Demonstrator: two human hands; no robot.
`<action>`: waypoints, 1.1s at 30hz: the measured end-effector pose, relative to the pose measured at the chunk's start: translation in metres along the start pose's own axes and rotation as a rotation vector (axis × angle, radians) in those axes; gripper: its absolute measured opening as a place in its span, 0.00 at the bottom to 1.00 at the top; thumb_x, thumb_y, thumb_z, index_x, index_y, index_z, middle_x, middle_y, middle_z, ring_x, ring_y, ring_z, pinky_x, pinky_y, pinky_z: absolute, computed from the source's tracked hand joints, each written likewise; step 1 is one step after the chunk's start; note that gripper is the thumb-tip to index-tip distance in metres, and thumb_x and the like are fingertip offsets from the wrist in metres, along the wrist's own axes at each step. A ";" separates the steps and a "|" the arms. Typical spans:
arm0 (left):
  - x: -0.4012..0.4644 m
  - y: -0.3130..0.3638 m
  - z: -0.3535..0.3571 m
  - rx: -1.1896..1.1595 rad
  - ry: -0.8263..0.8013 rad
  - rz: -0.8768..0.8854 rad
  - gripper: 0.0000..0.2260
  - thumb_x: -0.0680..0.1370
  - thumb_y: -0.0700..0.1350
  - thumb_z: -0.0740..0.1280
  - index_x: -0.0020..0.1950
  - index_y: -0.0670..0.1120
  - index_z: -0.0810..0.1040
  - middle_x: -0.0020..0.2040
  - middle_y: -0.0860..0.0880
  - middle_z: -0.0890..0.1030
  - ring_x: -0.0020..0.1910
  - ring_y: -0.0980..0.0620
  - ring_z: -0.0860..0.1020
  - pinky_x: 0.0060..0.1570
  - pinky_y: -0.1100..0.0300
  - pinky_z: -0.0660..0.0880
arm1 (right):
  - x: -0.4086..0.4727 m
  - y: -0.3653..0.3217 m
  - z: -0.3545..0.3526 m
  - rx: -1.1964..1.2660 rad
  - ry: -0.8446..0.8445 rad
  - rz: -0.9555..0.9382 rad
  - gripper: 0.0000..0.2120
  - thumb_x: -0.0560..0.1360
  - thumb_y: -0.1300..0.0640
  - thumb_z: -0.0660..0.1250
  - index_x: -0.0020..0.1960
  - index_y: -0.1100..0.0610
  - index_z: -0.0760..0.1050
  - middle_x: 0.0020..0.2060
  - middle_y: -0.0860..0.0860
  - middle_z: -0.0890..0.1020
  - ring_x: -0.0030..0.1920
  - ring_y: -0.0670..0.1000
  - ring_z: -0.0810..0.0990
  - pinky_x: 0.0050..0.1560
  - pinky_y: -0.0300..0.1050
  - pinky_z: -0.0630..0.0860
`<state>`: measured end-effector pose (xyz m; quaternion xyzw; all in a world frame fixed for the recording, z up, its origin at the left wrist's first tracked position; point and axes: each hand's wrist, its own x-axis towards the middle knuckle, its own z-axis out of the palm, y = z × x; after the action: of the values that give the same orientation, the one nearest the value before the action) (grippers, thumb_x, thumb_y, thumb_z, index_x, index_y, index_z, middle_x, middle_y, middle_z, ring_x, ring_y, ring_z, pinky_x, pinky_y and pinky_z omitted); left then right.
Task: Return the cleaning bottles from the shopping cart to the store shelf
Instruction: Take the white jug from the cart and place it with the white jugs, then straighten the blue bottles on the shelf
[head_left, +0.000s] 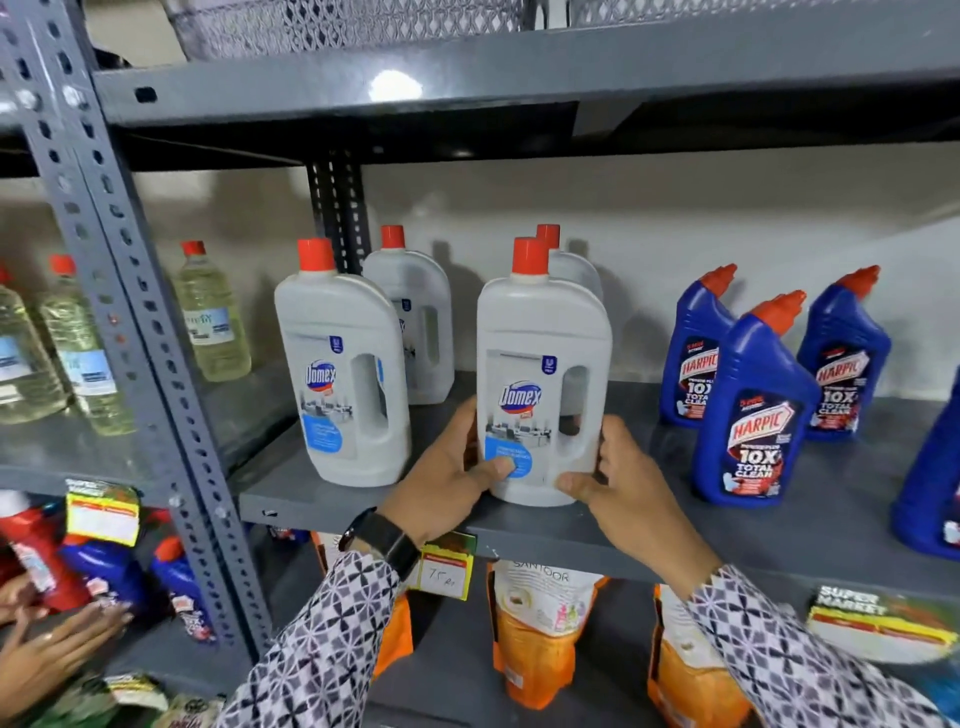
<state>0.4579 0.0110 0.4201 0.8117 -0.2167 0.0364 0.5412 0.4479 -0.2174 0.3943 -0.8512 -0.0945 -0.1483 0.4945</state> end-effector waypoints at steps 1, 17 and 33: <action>-0.001 0.000 0.001 0.000 0.003 -0.004 0.31 0.81 0.41 0.68 0.70 0.74 0.61 0.68 0.63 0.80 0.67 0.64 0.78 0.68 0.63 0.75 | -0.002 -0.001 -0.001 -0.005 0.002 0.006 0.25 0.75 0.58 0.75 0.62 0.36 0.68 0.56 0.33 0.84 0.56 0.32 0.82 0.57 0.37 0.80; -0.051 0.043 0.079 0.009 0.495 0.046 0.11 0.79 0.47 0.70 0.58 0.63 0.81 0.47 0.57 0.85 0.43 0.57 0.84 0.46 0.52 0.83 | -0.070 0.026 -0.103 0.004 0.654 -0.212 0.23 0.75 0.63 0.74 0.67 0.48 0.75 0.58 0.45 0.83 0.60 0.43 0.83 0.56 0.36 0.81; 0.052 0.077 0.208 -0.038 -0.062 0.077 0.21 0.81 0.37 0.69 0.73 0.47 0.70 0.62 0.55 0.82 0.54 0.72 0.81 0.58 0.72 0.79 | -0.051 0.065 -0.172 -0.098 0.199 0.069 0.24 0.77 0.59 0.73 0.70 0.53 0.71 0.60 0.50 0.84 0.61 0.52 0.84 0.62 0.54 0.82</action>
<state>0.4387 -0.2159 0.4160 0.7930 -0.2653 0.0279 0.5477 0.3923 -0.4003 0.4038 -0.8582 -0.0081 -0.2193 0.4641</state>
